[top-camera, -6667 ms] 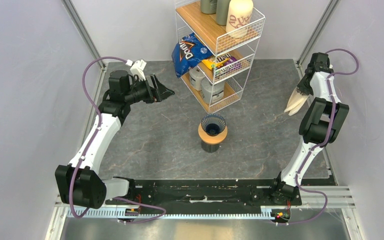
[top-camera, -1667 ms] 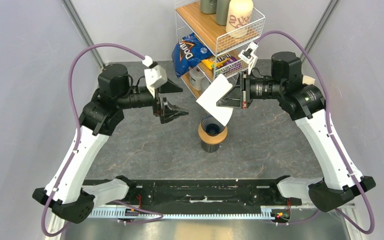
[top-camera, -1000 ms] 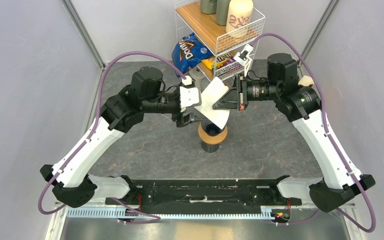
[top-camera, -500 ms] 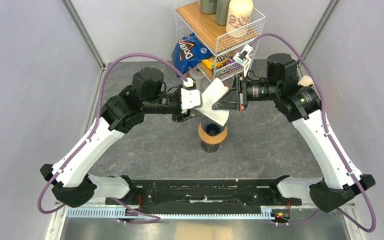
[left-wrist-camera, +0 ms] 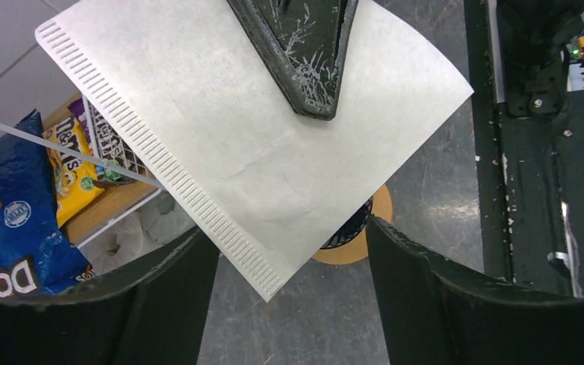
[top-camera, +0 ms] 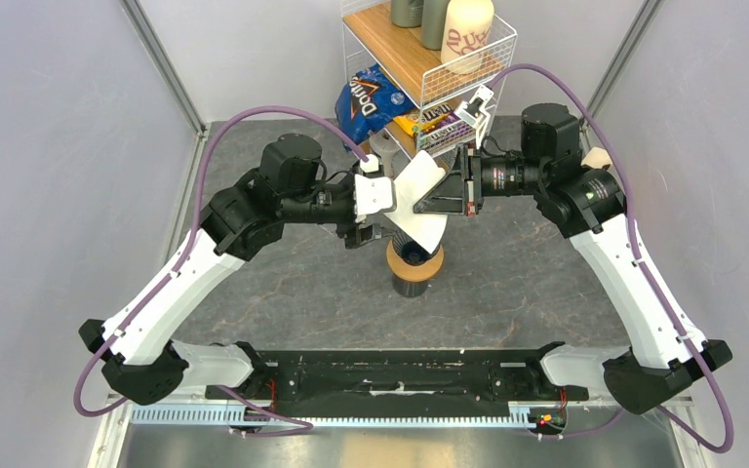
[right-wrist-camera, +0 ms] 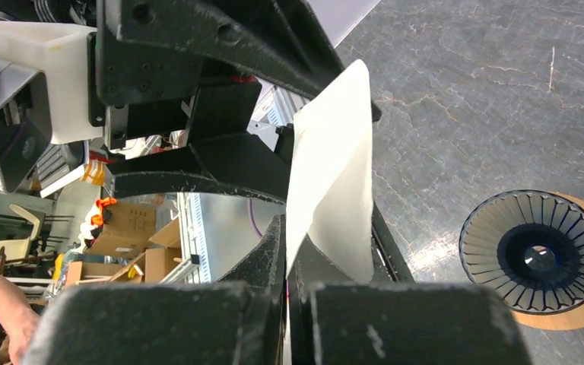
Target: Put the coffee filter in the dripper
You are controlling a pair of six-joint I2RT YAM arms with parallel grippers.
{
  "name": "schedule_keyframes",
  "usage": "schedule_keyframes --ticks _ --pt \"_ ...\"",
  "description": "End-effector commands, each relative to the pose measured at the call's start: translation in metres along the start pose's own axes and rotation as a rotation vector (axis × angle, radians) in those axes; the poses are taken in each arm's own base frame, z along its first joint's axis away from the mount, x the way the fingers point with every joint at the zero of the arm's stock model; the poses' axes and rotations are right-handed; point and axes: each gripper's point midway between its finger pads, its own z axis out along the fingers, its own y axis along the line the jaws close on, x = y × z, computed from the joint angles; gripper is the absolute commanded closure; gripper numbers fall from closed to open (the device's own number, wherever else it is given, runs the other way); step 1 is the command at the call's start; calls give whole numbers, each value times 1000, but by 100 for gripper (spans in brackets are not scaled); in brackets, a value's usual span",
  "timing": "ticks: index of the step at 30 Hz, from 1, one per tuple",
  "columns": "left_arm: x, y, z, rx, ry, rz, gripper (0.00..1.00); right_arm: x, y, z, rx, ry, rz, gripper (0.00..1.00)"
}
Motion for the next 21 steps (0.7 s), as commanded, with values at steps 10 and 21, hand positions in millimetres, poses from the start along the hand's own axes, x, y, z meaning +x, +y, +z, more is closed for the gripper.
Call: schedule_keyframes --ticks 10,21 --pt "-12 8 -7 -76 -12 108 21 -6 3 4 -8 -21 56 100" --pt "-4 -1 4 -34 21 110 50 -5 16 2 -64 -11 14 100"
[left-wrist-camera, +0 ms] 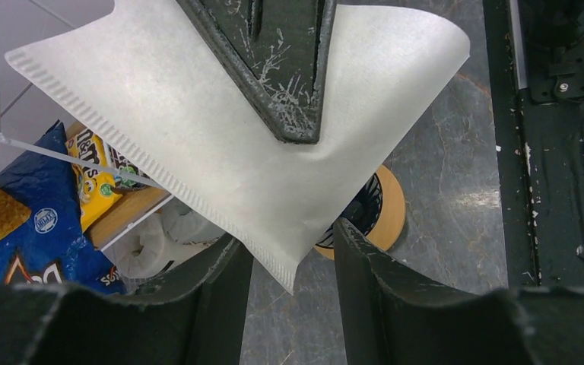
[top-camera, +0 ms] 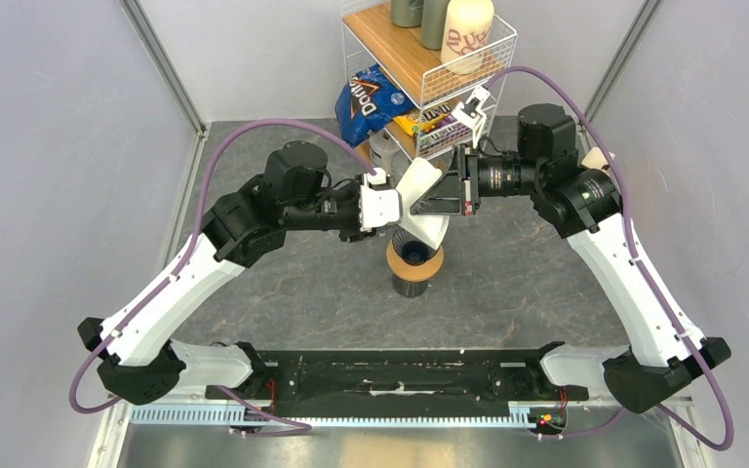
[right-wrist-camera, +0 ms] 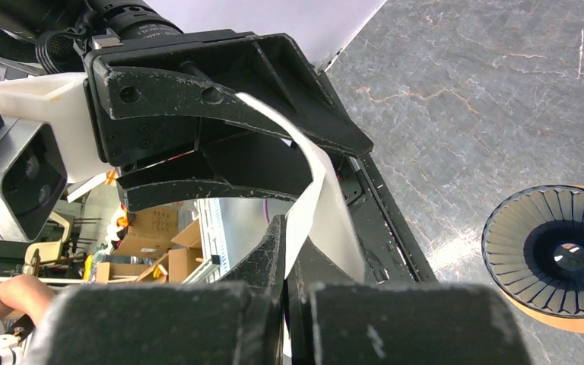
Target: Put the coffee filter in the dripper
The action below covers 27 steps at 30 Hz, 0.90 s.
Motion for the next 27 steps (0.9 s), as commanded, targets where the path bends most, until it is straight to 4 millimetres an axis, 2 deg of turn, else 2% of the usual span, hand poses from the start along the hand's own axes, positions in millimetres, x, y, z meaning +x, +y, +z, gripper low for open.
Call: schedule_keyframes --ticks 1,4,7,9,14,16,18,19,20,22,23,24,25,27 --pt "-2 4 1 -16 -1 32 52 -5 14 -2 -57 -13 -59 100" --pt "-1 5 1 -26 2 20 54 -5 18 -3 -71 -15 -74 100" --pt "0 4 -1 -34 2 12 41 -5 20 -3 -80 -13 -83 100" --pt "-2 3 -4 -42 -15 1 40 -4 20 -4 -81 -13 -96 100" --pt "-13 -3 -12 -12 -77 -112 54 -4 20 -9 -63 -41 -182 100" --pt "-15 -6 -16 23 -106 -194 58 -7 22 -12 -53 -59 -223 100" --pt "-14 -9 -18 52 -121 -243 68 -12 23 -14 -33 -84 -256 100" --pt "-13 -10 -18 59 -124 -257 69 -14 23 -14 -29 -92 -269 100" --pt "-11 -11 -17 61 -119 -271 66 -16 23 -15 -22 -104 -277 100" --pt "-5 -5 -18 23 -101 -331 47 -23 15 -16 37 -143 -257 100" --pt "-2 3 -20 -7 -107 -382 32 -26 9 -18 72 -170 -251 100" --pt "0 17 -27 -57 -136 -443 20 -31 3 -21 115 -210 -243 100" --pt "9 54 -47 -221 -221 -613 11 -49 -13 -34 228 -331 -210 100" --pt "10 74 -65 -312 -288 -654 10 -54 -17 -38 244 -337 -245 100"
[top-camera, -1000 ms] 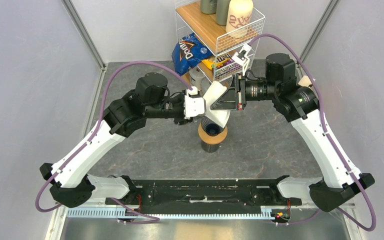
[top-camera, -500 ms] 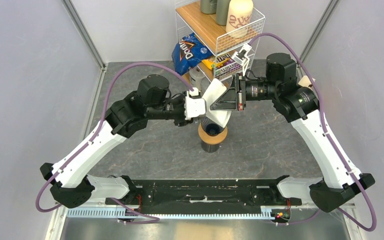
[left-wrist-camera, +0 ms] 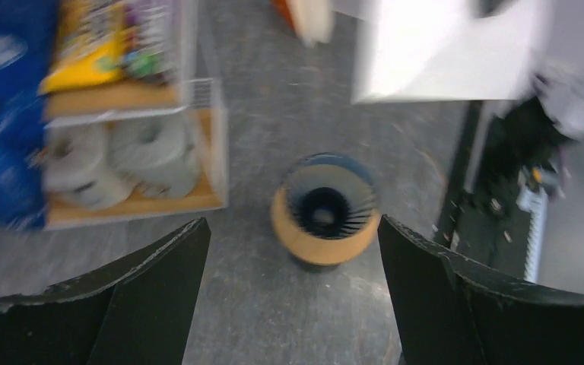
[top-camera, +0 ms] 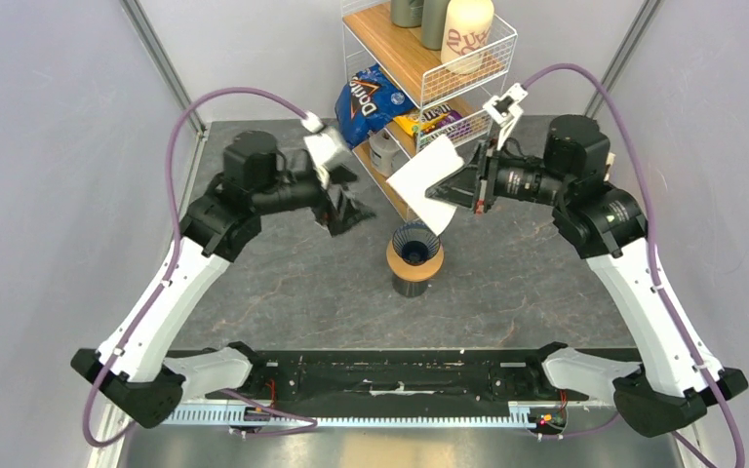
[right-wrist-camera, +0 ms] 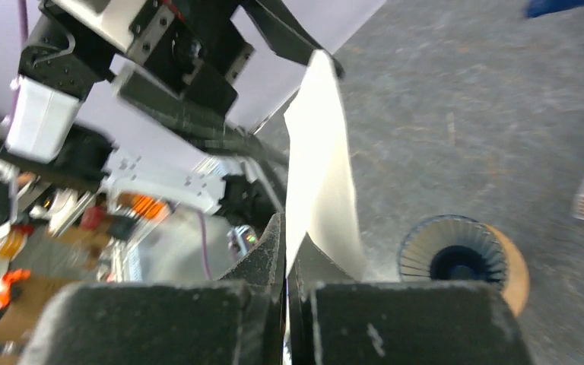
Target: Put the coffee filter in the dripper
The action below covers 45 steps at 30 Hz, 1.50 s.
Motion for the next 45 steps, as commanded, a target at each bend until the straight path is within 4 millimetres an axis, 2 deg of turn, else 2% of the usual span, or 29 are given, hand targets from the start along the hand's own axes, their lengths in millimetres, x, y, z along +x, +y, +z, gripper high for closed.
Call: schedule_keyframes --ticks 1,3,4,6,10,14,17,20,25,27,29,32,36,39,42,45 --pt "-46 42 -39 -176 -250 -154 11 -28 -21 -12 134 -114 -109 100" --pt "-56 36 -44 -142 -231 -35 13 -10 -19 -17 99 27 -262 100" --pt "-61 35 -45 -132 -214 -29 14 0 -17 -21 82 80 -340 100" --pt "-67 35 -46 -120 -181 -69 16 24 -23 -34 99 202 -514 100" --pt "-76 21 -46 -45 -136 -177 18 60 -30 -65 67 443 -839 100" --pt "-74 -6 -36 55 -60 -192 18 75 -38 -82 58 616 -1029 100" --pt "-60 -36 -22 149 26 -179 17 77 -36 -80 26 660 -1117 100" --pt "-62 -51 -12 208 32 -211 18 78 -36 -76 5 675 -1240 100" --pt "-68 -57 7 197 33 -175 19 81 -43 -66 -1 691 -1511 100" --pt "-64 -66 13 210 50 -153 15 80 -42 -60 -2 683 -1576 100" --pt "-61 -74 15 218 49 -124 11 74 -38 -52 14 633 -1618 100" --pt "-55 -76 20 179 37 -64 10 62 -31 -40 63 498 -1752 100" --pt "-64 -66 20 107 -53 -40 7 61 -26 -27 103 326 -1962 100" --pt "-71 -67 13 167 -108 -81 6 59 -19 -20 124 216 -2146 100" --pt "-79 -59 -2 197 -170 -57 5 75 -12 -21 12 227 -2253 100" --pt "-67 -71 -12 290 -103 97 7 94 -2 -25 -138 242 -2302 100"
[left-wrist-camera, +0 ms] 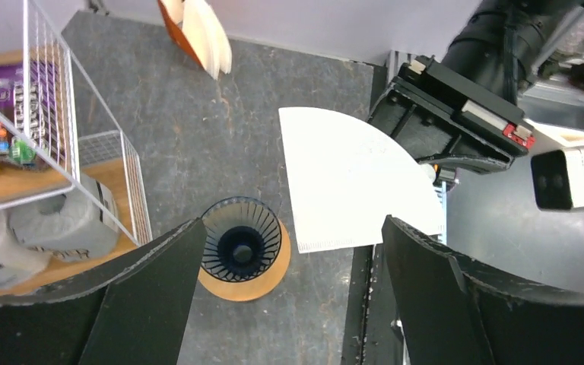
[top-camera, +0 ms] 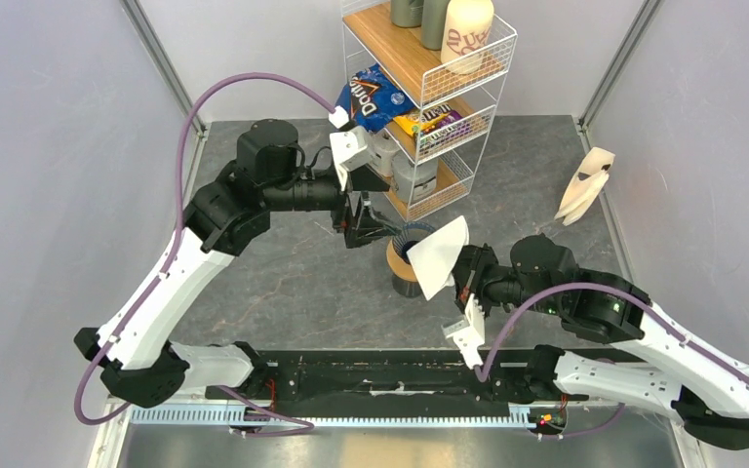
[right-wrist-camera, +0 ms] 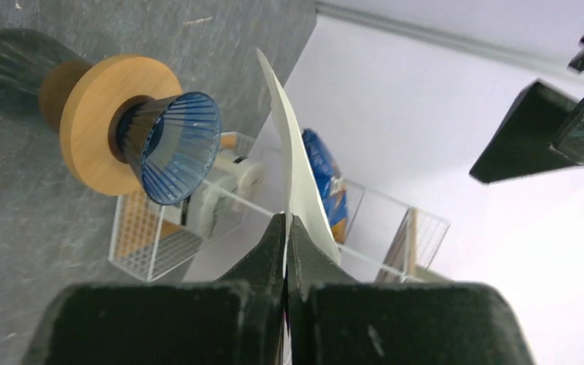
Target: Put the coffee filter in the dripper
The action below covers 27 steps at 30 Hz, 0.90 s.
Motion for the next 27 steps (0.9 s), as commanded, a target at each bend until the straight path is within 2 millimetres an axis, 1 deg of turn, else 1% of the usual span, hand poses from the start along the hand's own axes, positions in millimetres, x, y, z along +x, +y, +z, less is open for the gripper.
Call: schedule_keyframes --ticks 1,3,4,6,7,9,11,12,13,15,17,18,21,23,27 --pt "-15 -26 -17 163 -16 212 8 -24 -24 -12 60 -106 -200 100" --pt "-10 -25 -15 172 20 222 12 -34 -21 -15 39 -161 -213 100" --pt "-10 -20 -13 146 28 215 12 -38 -19 -15 27 -181 -214 100" --pt "-14 -15 -6 104 33 189 14 -43 -15 -18 -22 -210 -217 100" --pt "-16 -19 -4 121 30 187 14 -46 -17 -18 -32 -229 -200 100" --pt "-10 -34 1 197 54 250 12 -55 -19 -21 -47 -276 -189 100" --pt "1 -67 -10 419 45 401 9 -64 -20 -23 -37 -330 -193 100" --pt "3 -74 -11 457 36 464 9 -69 -19 -24 -36 -353 -205 100" --pt "2 -78 -10 478 25 497 9 -74 -15 -25 -48 -383 -220 100" --pt "-8 -86 -9 517 -15 546 10 -83 -9 -29 -64 -435 -247 100" --pt "-7 -96 -8 578 -17 595 10 -89 0 -31 -96 -479 -266 100" --pt "-6 -102 -8 603 -11 633 11 -91 2 -31 -105 -487 -268 100" --pt "16 -117 -5 688 65 726 15 -93 5 -30 -142 -505 -284 100" --pt "25 -122 -2 721 90 749 19 -95 4 -28 -154 -520 -298 100" --pt "31 -128 9 746 108 783 22 -99 5 -29 -186 -542 -321 100"
